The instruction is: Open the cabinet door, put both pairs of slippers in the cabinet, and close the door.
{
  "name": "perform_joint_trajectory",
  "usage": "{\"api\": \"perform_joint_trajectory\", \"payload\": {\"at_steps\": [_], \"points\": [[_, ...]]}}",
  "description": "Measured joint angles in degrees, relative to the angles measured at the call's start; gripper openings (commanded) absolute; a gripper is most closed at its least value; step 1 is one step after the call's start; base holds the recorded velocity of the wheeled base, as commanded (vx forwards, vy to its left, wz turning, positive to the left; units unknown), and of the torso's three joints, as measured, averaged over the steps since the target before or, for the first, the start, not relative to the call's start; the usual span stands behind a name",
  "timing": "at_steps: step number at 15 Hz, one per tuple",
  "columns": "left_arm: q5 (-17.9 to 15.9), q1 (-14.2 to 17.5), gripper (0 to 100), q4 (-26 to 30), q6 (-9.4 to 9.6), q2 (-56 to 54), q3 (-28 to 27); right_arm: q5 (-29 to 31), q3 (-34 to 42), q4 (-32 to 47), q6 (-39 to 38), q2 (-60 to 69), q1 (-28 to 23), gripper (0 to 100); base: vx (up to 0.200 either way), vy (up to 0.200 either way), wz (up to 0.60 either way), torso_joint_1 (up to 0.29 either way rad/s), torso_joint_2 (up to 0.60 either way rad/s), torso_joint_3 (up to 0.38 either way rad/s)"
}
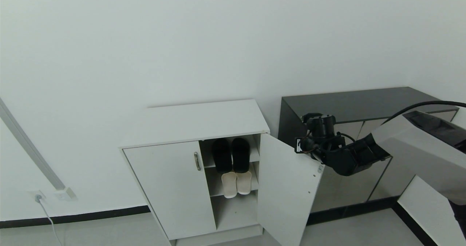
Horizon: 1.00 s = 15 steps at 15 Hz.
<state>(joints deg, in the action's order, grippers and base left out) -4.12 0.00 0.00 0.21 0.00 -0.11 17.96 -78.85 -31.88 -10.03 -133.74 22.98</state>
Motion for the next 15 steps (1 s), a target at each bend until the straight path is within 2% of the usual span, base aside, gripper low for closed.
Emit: {"api": "perform_joint_trajectory", "payload": {"at_steps": [15], "points": [[0.0, 0.0, 0, 0.0, -0.02, 0.0, 0.0, 0.2, 1.7, 0.0, -1.2, -2.7, 0.5, 0, 0.000, 0.000, 0.00, 0.000, 0.00, 0.000]]}}
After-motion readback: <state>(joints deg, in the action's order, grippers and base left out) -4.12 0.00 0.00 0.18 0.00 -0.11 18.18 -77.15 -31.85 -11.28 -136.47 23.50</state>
